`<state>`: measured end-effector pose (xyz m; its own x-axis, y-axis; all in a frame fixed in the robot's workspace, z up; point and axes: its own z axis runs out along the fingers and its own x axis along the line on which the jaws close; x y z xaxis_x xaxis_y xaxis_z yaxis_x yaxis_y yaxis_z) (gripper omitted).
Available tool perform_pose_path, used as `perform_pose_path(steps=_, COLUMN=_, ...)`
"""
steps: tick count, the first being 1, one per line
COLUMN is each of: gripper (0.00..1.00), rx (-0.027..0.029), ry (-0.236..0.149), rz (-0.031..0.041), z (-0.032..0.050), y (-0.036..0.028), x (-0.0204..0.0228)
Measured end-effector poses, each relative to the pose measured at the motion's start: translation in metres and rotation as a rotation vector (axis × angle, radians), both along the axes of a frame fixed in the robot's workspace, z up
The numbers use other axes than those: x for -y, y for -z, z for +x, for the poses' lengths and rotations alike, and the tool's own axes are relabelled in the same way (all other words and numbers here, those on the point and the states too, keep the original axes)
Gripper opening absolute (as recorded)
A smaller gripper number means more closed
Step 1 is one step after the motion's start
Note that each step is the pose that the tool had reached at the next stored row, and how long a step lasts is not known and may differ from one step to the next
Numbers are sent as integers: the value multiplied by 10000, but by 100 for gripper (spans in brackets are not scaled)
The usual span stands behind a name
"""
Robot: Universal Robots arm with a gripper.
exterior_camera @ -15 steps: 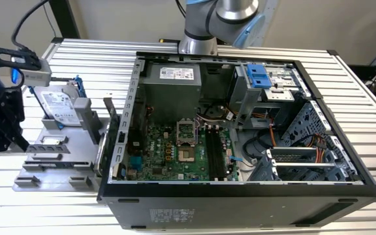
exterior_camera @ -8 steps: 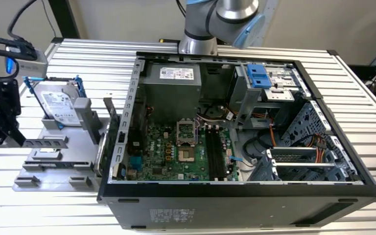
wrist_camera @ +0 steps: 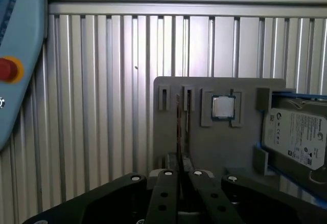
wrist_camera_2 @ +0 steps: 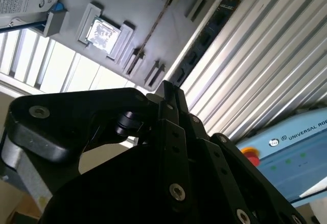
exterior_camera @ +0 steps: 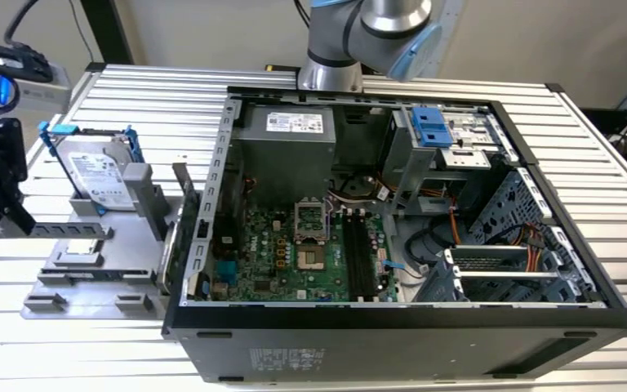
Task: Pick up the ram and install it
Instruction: 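Pick up the ram and move it above insertion slot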
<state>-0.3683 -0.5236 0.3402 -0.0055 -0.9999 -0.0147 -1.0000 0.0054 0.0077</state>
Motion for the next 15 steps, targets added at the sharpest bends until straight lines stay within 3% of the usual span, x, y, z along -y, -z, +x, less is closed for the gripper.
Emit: perform_pose_path(steps=15, gripper=0, rx=5, ry=0, rz=0, z=0, y=-312, x=-1)
